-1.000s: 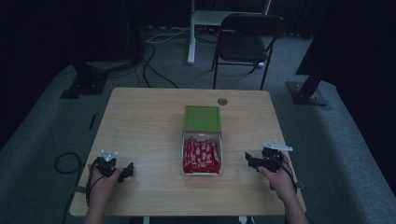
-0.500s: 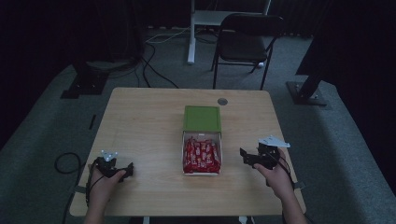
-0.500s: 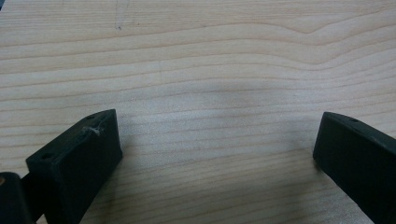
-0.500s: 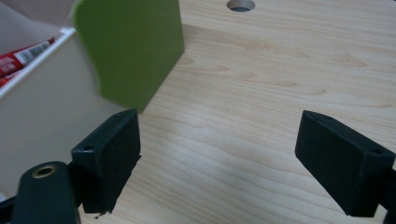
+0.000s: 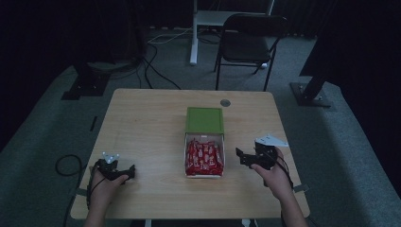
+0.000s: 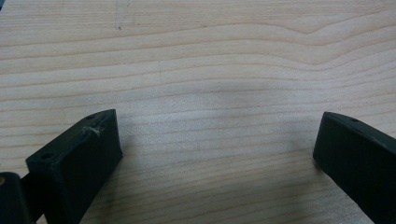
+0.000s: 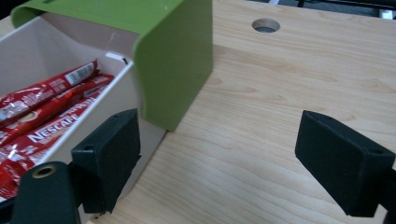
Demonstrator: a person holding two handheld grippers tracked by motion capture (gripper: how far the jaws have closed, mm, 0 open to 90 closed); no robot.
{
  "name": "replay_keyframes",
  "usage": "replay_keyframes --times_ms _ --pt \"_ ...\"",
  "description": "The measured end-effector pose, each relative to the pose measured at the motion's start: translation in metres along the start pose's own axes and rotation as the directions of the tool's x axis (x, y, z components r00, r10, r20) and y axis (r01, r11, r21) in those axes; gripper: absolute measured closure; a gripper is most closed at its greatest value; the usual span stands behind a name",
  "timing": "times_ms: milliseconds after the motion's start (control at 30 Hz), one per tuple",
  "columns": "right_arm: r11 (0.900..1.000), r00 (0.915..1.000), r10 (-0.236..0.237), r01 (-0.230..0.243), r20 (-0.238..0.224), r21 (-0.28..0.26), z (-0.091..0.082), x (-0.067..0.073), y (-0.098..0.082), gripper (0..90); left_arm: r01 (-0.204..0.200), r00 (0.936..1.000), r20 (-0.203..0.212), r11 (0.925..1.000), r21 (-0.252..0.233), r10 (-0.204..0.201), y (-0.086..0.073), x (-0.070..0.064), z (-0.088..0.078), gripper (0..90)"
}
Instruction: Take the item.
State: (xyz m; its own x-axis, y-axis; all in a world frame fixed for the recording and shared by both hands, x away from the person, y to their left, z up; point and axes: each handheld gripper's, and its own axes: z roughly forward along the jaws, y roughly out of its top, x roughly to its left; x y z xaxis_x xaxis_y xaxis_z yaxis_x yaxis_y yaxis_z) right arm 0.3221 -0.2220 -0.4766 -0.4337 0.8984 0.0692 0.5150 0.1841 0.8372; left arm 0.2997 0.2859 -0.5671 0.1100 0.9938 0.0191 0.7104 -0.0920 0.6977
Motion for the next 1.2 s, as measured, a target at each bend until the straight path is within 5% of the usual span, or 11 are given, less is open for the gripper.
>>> replay_keyframes --times_ms 633,1200 --pt "0.998 0.9951 -0.052 0.049 -0.084 -0.035 0.006 0.039 0.023 13.9 0.000 1.0000 0.000 1.0000 0.000 0.000 0.000 0.000 0.000 1.6" --pt "0.994 0.9793 -0.111 0.107 -0.170 -0.030 0.021 0.080 0.032 13.9 0.001 1.0000 0.000 1.0000 -0.001 -0.001 0.000 0.000 0.000 1.6"
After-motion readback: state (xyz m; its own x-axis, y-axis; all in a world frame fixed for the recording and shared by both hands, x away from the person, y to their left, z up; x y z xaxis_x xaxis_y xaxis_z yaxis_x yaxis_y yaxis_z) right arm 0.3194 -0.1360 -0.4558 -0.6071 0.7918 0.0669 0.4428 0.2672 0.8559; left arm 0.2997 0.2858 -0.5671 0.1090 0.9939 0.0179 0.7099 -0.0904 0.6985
